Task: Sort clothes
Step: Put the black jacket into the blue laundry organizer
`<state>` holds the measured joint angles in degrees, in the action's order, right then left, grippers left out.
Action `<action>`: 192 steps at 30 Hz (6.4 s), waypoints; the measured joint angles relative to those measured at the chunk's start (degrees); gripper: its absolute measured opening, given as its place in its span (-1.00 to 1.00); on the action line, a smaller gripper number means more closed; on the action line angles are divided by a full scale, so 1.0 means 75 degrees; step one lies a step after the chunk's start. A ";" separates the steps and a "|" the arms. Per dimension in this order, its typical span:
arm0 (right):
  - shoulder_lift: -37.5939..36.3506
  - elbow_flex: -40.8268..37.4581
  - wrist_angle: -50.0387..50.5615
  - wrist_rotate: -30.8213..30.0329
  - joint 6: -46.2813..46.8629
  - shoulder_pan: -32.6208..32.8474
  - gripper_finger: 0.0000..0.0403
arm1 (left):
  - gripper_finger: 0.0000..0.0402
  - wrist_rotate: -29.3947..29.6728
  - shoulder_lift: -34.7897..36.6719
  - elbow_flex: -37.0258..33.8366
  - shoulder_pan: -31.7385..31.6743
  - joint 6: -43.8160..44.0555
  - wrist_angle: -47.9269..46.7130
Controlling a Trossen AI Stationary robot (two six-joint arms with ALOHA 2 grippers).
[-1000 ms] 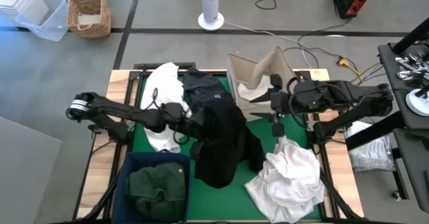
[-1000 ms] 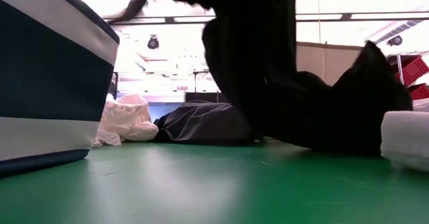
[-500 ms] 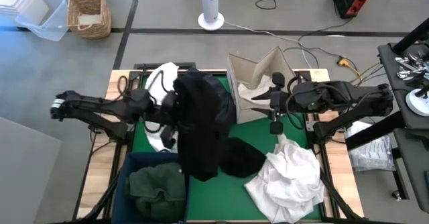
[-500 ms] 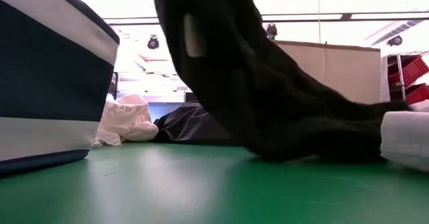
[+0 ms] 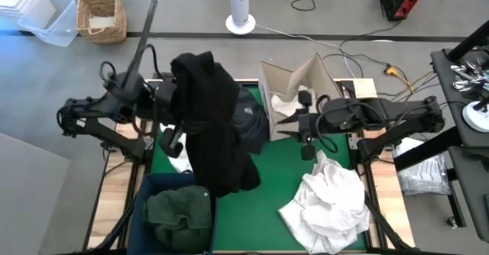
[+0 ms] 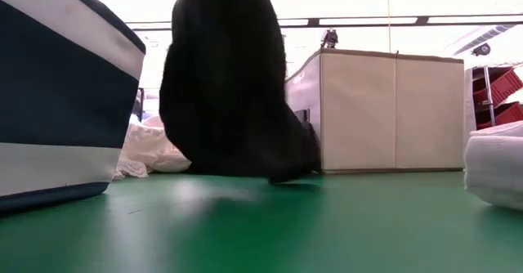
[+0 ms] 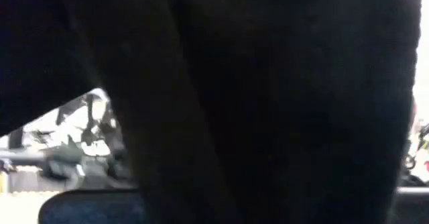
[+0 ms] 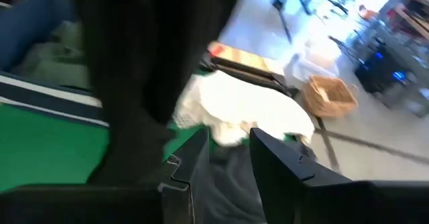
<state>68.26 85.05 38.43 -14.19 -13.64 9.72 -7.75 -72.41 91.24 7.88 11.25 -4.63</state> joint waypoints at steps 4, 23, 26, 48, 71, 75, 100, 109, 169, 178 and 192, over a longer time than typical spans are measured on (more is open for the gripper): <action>-0.0014 -0.0434 -0.0729 0.0160 -0.0163 0.0002 -0.50 | -0.88 0.0416 -0.0430 0.1294 0.0060 -0.0806 -0.0992; -0.0030 -0.1361 -0.1276 0.0088 0.0150 -0.0496 -0.31 | -0.88 0.1942 -0.1323 0.5488 0.0087 -0.1008 -0.3041; -0.0030 -0.1363 -0.1429 0.0084 0.0225 -0.0623 -0.31 | -0.88 0.1980 -0.1240 0.5488 0.0165 -0.0930 -0.2960; -0.0030 -0.1763 -0.1397 0.0087 0.0633 -0.0968 -0.27 | -0.87 0.5678 -0.1160 0.5828 0.5275 -0.2303 -0.2788; -0.0030 -0.2007 -0.1666 0.0090 0.1411 -0.0968 -0.28 | -0.87 1.1723 -0.2026 0.5831 0.7841 -0.3901 0.0047; -0.0030 -0.2010 -0.1783 0.0093 0.1574 -0.0968 -0.29 | -0.87 1.2333 -0.2271 0.5831 0.8250 -0.4922 0.1276; 0.0019 -0.2441 -0.1931 0.0093 0.2596 -0.0967 -0.33 | -0.87 1.1522 -0.2696 0.5831 0.9874 -0.5235 0.2419; 0.0016 -0.3198 -0.2834 0.0122 0.2976 -0.0965 -0.28 | -0.87 1.3037 -0.2485 0.5834 1.0037 -0.5202 0.2503; 0.0013 -0.3586 -0.3222 0.0156 0.3027 -0.0880 -0.34 | -0.87 1.1359 -0.5012 0.5659 0.7688 -0.0142 -0.4477; 0.0013 -0.3639 -0.3222 0.0157 0.3074 -0.0880 -0.27 | -0.87 1.0941 -0.5103 0.5659 0.7483 0.3781 -0.7566; 0.0013 -0.3642 -0.3218 0.0342 0.3128 -0.0877 -0.35 | -0.87 1.0954 -0.4896 0.5662 0.7469 0.6498 -1.0503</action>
<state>68.36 57.74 14.29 -11.63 9.82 3.14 74.40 -109.13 133.71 63.90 59.98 -83.41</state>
